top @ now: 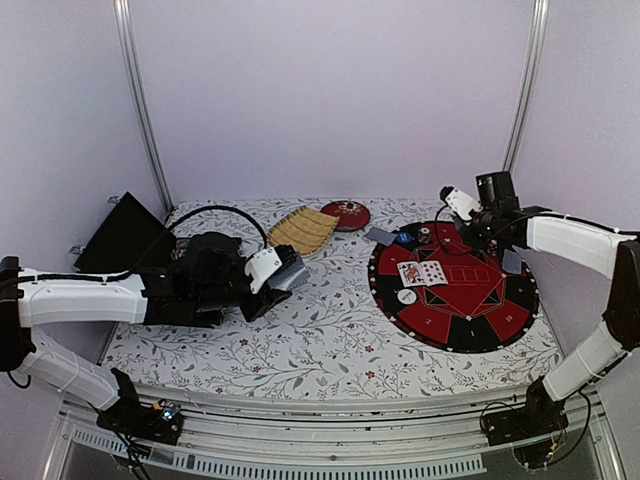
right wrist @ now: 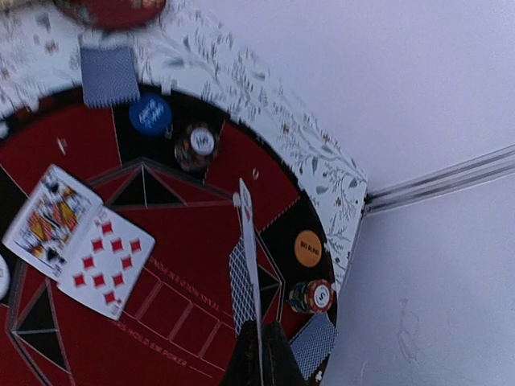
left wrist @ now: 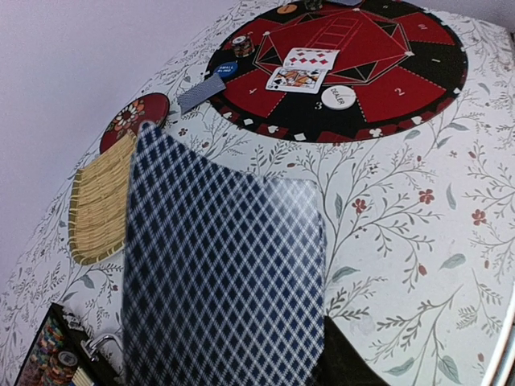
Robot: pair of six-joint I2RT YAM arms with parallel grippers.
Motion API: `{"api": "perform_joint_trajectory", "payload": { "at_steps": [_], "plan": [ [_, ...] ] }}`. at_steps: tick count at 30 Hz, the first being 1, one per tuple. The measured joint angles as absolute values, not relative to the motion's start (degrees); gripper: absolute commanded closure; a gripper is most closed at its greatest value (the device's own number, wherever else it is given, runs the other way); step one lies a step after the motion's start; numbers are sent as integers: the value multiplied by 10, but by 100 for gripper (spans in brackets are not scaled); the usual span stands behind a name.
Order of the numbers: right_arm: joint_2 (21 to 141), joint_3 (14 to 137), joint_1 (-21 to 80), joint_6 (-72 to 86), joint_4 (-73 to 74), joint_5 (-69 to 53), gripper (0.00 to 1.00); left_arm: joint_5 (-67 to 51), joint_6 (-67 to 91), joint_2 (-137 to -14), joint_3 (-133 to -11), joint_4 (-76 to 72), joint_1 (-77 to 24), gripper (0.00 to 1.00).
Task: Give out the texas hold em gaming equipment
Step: Flop the poker card in the community card area.
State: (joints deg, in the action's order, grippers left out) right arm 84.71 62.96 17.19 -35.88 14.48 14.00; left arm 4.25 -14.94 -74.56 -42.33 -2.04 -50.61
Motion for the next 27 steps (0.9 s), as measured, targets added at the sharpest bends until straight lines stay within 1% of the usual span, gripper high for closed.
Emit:
{"api": "perform_joint_trajectory", "payload": {
  "at_steps": [5, 13, 18, 27],
  "plan": [
    [924, 567, 171, -479, 55, 220, 98, 39, -150, -746, -422, -24, -506, 56],
    [1007, 559, 164, -604, -57, 252, 98, 37, -150, -746, -420, -26, -506, 56],
    [1049, 556, 161, -636, -33, 235, 98, 37, -150, -737, -412, -25, -506, 56],
    [1050, 555, 159, -640, 67, 157, 98, 39, -150, -726, -412, -25, -506, 56]
  ]
}}
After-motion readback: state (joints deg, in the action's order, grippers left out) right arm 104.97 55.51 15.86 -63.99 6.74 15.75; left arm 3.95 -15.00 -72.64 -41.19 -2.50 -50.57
